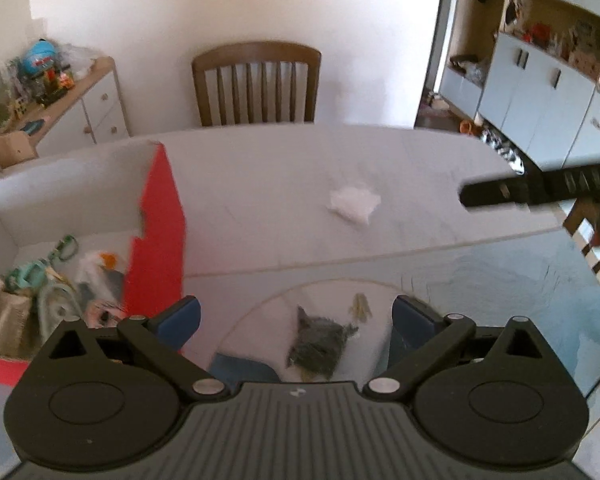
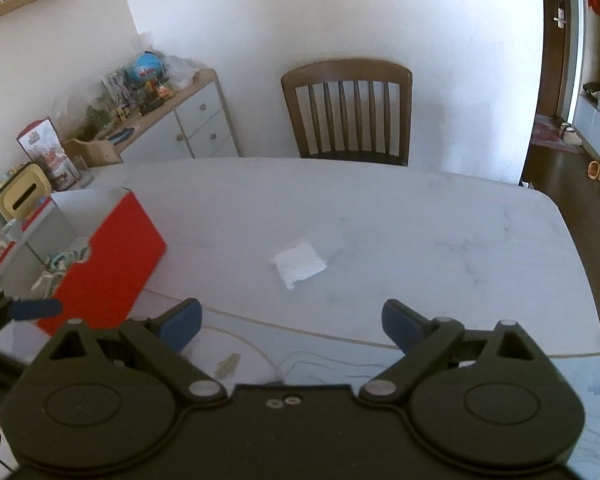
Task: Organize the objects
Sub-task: 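Move both grippers back over the dark pouch and clear bag, then grasp the dark mesh pouch with the left gripper while the right grasps the clear bag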
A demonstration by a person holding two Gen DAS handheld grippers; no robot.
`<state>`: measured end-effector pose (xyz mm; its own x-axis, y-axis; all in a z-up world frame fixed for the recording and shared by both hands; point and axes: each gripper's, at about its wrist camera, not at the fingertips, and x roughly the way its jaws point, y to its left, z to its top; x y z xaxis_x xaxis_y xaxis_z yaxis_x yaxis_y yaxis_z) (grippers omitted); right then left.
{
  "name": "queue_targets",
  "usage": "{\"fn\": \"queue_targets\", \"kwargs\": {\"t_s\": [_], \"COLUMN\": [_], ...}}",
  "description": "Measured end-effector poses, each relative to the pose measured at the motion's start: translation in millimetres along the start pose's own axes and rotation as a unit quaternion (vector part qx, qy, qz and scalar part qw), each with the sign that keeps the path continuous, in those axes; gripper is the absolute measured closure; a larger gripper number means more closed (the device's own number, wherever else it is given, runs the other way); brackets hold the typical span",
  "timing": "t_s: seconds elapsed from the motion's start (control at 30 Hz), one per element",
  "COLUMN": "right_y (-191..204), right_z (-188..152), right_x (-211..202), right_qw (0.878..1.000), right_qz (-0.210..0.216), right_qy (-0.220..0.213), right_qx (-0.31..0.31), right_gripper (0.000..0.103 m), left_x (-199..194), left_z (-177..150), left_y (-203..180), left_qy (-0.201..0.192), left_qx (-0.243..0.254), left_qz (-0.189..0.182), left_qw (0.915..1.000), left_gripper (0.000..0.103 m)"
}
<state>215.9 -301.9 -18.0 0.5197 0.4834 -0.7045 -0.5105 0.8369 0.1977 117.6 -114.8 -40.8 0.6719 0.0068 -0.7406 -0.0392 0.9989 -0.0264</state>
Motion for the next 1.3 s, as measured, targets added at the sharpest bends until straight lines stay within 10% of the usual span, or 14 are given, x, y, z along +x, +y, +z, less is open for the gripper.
{"fn": "queue_targets", "kwargs": {"t_s": [0.8, 1.3], "right_y": [-6, 13], "right_z": [22, 18], "right_x": [150, 164], "right_qw": [0.995, 0.988], "right_qz": [0.013, -0.009], "right_qy": [0.078, 0.071], "right_qx": [-0.061, -0.138], "right_gripper": [0.009, 0.035], "left_x": [83, 85], "left_z": [-31, -37], "left_y": [-16, -20], "left_qy": [0.039, 0.026], "left_qx": [-0.009, -0.021], "left_qz": [0.000, 0.013], "left_qw": [0.9992, 0.9994], "left_gripper": [0.000, 0.015]}}
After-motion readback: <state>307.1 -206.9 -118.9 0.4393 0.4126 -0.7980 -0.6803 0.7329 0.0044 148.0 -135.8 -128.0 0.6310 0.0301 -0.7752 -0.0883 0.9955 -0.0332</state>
